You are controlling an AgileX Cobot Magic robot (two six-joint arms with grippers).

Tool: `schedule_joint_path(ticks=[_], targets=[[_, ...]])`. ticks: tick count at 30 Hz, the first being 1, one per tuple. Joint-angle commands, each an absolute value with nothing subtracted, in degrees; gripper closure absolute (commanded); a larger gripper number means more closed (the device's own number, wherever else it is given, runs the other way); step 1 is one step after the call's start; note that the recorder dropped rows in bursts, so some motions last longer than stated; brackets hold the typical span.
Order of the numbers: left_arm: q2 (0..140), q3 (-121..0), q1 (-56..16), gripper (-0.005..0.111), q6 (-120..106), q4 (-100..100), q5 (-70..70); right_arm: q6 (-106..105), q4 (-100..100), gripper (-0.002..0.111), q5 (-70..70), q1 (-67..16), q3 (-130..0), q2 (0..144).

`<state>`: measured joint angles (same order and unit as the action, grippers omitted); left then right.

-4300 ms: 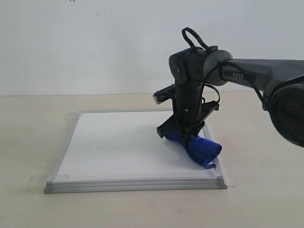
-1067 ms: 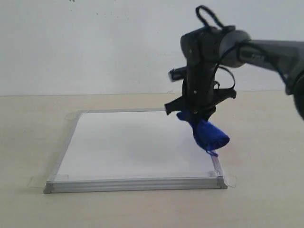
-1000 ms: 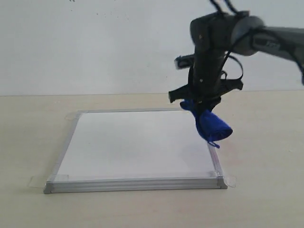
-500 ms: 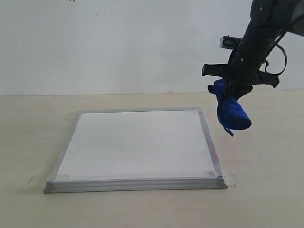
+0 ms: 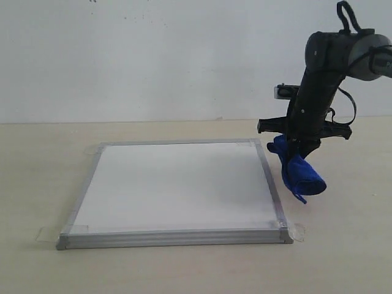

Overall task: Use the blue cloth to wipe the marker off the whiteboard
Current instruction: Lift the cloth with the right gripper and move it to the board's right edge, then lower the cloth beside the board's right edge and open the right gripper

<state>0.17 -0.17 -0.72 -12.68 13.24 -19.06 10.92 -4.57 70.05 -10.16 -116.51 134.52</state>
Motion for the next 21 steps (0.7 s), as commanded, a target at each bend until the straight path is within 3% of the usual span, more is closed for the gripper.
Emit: schedule_joint_path(ticks=[1,21], targets=[[0.00,0.00,-0.58,0.103,-12.98,13.15,-18.92,10.28,-2.73,0.109,69.96,-11.99,-116.58,134.58],[0.00,0.00,-0.58,0.103,-12.98,13.15,-18.92,14.48,0.82,0.109,69.96,-13.12,-116.58,135.87]])
